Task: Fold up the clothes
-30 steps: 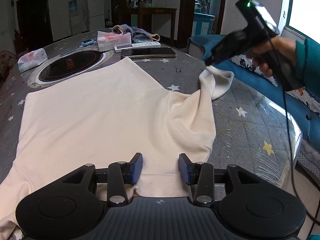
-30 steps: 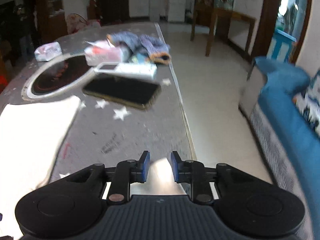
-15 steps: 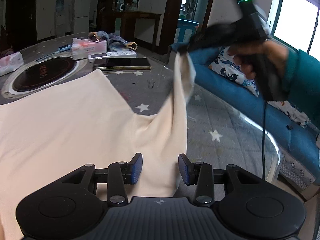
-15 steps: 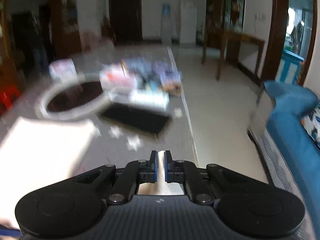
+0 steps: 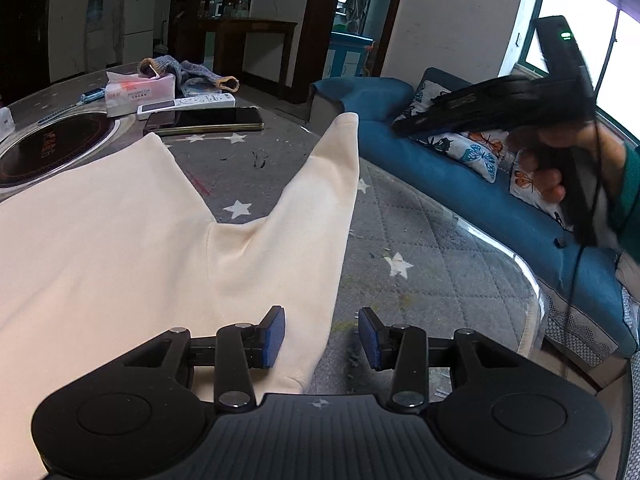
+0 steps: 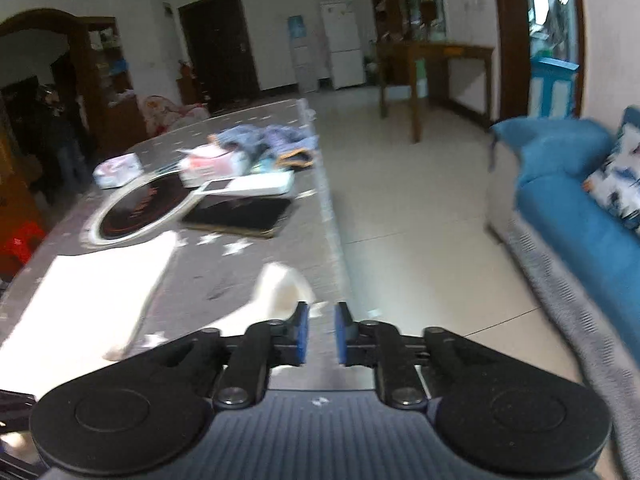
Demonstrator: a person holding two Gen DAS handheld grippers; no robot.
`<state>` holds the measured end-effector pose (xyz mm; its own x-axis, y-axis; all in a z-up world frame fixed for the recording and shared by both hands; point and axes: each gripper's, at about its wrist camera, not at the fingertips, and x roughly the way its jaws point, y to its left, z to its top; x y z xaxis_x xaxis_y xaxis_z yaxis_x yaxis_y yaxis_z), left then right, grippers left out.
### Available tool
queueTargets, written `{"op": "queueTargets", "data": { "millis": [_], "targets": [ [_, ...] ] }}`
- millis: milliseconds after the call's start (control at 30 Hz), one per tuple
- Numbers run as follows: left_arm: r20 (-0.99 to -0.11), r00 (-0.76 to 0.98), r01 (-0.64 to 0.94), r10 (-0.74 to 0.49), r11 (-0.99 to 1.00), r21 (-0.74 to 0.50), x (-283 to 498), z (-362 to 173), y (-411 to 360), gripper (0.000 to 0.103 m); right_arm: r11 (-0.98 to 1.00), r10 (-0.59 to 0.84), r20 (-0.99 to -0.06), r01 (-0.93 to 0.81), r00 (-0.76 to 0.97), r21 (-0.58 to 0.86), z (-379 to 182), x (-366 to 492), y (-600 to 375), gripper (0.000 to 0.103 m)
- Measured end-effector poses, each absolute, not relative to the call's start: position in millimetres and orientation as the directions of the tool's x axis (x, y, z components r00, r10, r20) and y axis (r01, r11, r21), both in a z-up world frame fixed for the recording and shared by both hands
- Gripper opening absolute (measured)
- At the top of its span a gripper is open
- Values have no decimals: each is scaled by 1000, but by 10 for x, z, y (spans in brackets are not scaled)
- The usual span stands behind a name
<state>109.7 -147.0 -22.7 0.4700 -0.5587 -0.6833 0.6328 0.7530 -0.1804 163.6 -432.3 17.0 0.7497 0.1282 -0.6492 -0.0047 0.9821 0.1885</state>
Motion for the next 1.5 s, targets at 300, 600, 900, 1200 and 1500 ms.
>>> {"op": "queueTargets", "data": {
  "millis": [300,600,900,1200,1500],
  "targets": [
    [-676,494,617,-547,768,-172,1057,-168,-1331,44,972,144,-689,27,710,232,-121,1964,-4007,22],
    [-673,500,581,-545,787,-206,1113,-195,-1175,45,977,157,-552,-45,819,210,367,1776,-3836,2],
    [-669,487,595,-562,774,-218,1026,-222,-1250,50,982,-123,-731,186,671,5,-202,1502,-4375,17],
    [-663,494,580,-562,781,-231,1014,-244,-1247,52,1000,18,-699,-14,715,12,-209,1715,-3872,31],
    [-629,476,570,-615,760,-312,964,-197,-1197,52,997,-77,-714,46,696,-63,-288,1943,-3909,36]
  ]
}}
